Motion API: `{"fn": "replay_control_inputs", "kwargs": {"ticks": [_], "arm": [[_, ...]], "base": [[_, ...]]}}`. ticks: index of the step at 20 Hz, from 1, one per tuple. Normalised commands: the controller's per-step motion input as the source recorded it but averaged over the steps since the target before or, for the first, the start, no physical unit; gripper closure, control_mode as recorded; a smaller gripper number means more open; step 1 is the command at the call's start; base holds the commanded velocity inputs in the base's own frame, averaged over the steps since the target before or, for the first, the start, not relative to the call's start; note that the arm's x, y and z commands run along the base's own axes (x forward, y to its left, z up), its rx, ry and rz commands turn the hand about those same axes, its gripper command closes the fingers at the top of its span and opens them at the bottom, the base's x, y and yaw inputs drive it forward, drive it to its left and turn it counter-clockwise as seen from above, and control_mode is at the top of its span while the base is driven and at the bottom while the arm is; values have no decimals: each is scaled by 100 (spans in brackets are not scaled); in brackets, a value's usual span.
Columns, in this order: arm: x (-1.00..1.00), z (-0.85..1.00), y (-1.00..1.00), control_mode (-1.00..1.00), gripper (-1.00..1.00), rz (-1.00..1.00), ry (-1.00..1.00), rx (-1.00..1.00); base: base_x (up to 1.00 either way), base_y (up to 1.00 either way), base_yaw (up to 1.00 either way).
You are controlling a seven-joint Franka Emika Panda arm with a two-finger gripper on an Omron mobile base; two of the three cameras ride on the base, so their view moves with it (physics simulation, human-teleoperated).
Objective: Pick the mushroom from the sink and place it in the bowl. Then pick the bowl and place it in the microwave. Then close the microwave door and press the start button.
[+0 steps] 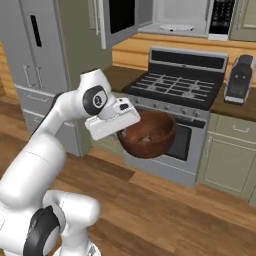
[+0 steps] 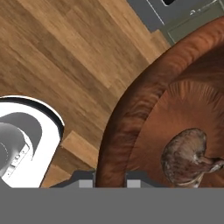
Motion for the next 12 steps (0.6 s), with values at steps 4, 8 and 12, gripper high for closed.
{"fn": "replay_control_inputs", "kwargs": {"ticks": [4, 8, 12], "arm": [[0, 0, 0, 100, 100, 0, 0, 0], [0, 0, 0, 100, 100, 0, 0, 0], [0, 0, 0, 100, 100, 0, 0, 0]], "base": [[100, 38, -13], [100, 10, -10], [100, -2, -4]]}}
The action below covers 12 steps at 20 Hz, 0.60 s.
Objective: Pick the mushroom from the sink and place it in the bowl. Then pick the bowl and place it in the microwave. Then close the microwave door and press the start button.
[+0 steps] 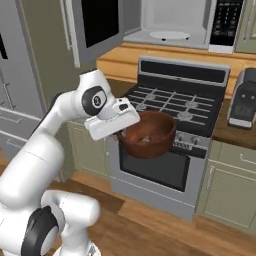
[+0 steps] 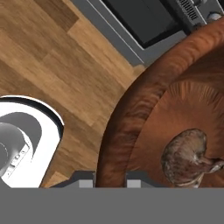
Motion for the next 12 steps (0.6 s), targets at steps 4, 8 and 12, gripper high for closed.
{"fn": "replay_control_inputs", "kwargs": {"ticks": [4, 8, 12], "arm": [[0, 0, 0, 100, 100, 0, 0, 0], [0, 0, 0, 100, 100, 0, 0, 0], [0, 0, 0, 100, 100, 0, 0, 0]], "base": [[100, 0, -9], [89, 0, -22], [88, 26, -26]]}}
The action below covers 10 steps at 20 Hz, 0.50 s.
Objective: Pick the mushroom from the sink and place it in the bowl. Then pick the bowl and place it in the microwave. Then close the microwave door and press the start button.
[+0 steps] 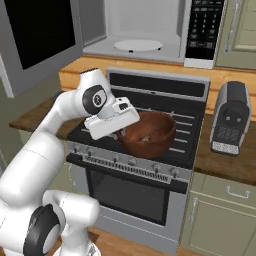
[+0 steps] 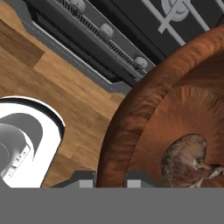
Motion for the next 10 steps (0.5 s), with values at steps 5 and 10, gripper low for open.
{"fn": "replay_control_inputs", "kwargs": {"ticks": [5, 10], "arm": [[0, 0, 0, 100, 100, 0, 0, 0], [0, 0, 0, 100, 100, 0, 0, 0]], "base": [[63, 19, -26], [69, 10, -25]]}}
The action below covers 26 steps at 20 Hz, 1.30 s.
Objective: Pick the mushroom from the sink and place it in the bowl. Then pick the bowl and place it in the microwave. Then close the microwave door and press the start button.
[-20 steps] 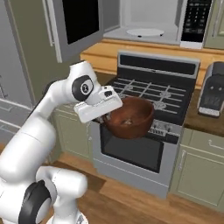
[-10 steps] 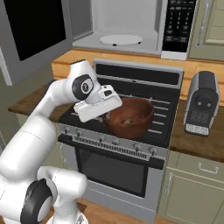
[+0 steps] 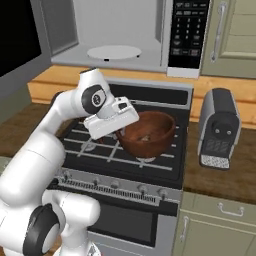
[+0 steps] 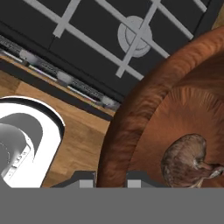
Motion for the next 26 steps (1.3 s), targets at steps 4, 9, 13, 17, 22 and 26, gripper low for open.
{"fn": "replay_control_inputs", "kwargs": {"ticks": [4, 9, 13, 17, 22, 26], "arm": [[0, 0, 0, 100, 100, 0, 0, 0], [0, 0, 0, 100, 100, 0, 0, 0], [0, 0, 0, 100, 100, 0, 0, 0], [0, 0, 0, 100, 100, 0, 0, 0], [-25, 0, 0, -100, 100, 7, -6, 0], [-60, 11, 16, -100, 100, 42, -9, 0]], "base": [[57, 16, -22], [18, 0, -7], [4, 0, 0], [0, 0, 0], [-6, 0, 0], [0, 0, 0]]}}
